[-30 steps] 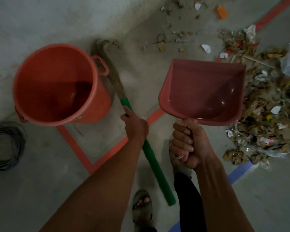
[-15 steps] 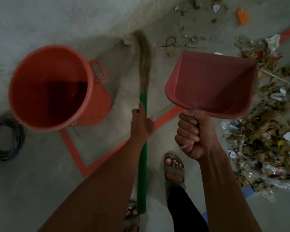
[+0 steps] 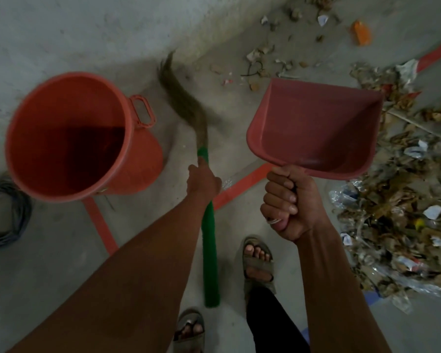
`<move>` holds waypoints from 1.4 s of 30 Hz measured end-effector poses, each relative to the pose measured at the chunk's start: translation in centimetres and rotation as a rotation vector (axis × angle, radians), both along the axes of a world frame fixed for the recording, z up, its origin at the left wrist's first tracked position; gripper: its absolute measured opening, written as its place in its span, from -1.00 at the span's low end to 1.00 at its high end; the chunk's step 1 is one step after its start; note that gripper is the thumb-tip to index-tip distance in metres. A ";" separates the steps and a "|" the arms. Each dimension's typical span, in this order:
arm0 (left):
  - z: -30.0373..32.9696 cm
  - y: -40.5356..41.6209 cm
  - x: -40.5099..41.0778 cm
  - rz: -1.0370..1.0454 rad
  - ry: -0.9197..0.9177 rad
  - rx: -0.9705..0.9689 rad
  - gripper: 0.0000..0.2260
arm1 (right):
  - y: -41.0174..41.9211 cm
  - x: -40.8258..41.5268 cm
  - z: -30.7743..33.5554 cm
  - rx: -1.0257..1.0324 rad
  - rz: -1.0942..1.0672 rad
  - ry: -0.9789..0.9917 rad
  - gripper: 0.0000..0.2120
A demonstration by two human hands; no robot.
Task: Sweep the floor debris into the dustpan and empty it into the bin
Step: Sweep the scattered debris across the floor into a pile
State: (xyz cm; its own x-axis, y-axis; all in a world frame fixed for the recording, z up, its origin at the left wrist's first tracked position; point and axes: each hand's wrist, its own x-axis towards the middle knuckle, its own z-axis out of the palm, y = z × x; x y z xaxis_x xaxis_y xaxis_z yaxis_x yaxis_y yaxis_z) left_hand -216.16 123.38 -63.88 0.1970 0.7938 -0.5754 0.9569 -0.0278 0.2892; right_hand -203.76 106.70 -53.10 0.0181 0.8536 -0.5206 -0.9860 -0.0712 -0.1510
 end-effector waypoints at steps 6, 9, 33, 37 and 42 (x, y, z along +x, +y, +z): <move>0.7 -0.9 -3.2 -0.287 -0.191 0.015 -0.27 | -0.6 -0.3 0.8 -0.038 -0.028 -0.006 -0.62; 0.9 -1.7 -4.6 -0.231 -0.246 0.115 -0.27 | -0.7 -0.8 1.0 -0.041 -0.029 -0.010 -0.62; 1.1 4.3 -2.2 -0.708 -0.326 0.182 -0.30 | -2.5 1.9 -0.1 -0.026 -0.220 -0.019 -0.61; 1.3 6.0 -0.9 -0.521 -0.185 0.322 -0.30 | -2.4 2.4 -0.2 -0.036 -0.234 -0.025 -0.61; 0.5 7.3 4.0 -0.352 -0.019 0.164 -0.38 | -2.6 3.8 -0.6 -0.040 -0.249 -0.036 -0.61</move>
State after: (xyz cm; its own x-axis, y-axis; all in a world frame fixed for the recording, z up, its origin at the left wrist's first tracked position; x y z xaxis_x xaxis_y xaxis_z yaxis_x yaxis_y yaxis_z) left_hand -212.19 130.65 -63.38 0.4837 0.7567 -0.4399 0.8748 -0.4014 0.2714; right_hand -199.93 104.08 -53.68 0.2441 0.7993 -0.5491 -0.9680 0.1664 -0.1881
